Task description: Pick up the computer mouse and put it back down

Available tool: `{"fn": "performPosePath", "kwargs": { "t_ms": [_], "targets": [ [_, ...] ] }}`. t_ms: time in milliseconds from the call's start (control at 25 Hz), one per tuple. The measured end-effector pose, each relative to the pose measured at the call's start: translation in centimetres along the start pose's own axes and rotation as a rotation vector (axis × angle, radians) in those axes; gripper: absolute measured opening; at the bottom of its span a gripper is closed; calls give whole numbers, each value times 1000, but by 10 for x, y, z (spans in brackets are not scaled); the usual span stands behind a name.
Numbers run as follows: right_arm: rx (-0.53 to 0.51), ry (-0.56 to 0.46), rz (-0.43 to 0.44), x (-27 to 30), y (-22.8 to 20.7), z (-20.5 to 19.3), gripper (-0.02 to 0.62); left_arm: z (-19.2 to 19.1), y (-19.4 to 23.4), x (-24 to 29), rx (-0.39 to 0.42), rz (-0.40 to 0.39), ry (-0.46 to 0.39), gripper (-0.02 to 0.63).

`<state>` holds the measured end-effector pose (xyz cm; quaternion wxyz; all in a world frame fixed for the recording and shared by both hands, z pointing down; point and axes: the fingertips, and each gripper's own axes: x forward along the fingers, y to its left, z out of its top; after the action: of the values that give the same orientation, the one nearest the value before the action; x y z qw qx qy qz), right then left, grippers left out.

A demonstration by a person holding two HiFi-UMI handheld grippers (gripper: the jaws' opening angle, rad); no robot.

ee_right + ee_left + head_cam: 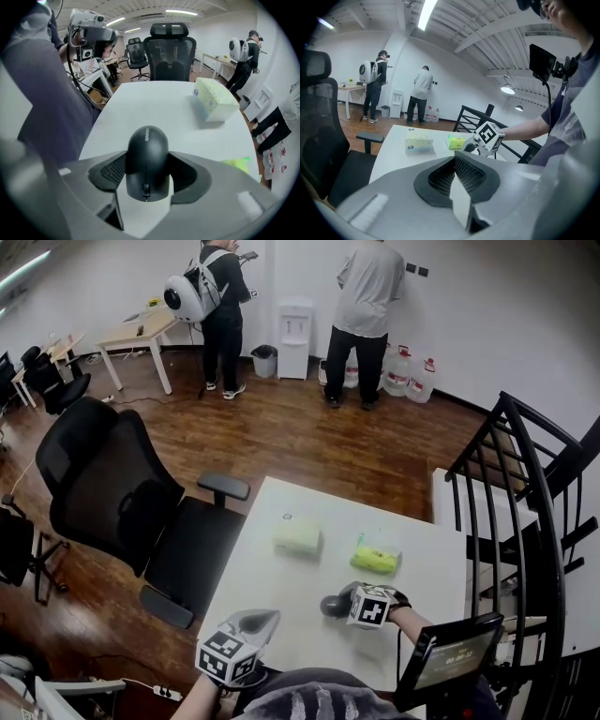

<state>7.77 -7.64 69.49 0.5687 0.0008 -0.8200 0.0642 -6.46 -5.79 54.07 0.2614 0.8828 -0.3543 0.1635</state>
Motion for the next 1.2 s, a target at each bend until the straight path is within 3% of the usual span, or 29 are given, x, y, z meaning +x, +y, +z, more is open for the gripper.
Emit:
{"fn": "performPosePath", "kwargs": {
  "t_ms": [640, 1200],
  "targets": [
    [39, 23, -4, 30, -3, -6, 287, 2, 4, -4, 0, 9, 4, 16],
    [12, 79, -10, 50, 2, -16, 288, 0, 4, 3, 4, 0, 12, 17]
  ]
}}
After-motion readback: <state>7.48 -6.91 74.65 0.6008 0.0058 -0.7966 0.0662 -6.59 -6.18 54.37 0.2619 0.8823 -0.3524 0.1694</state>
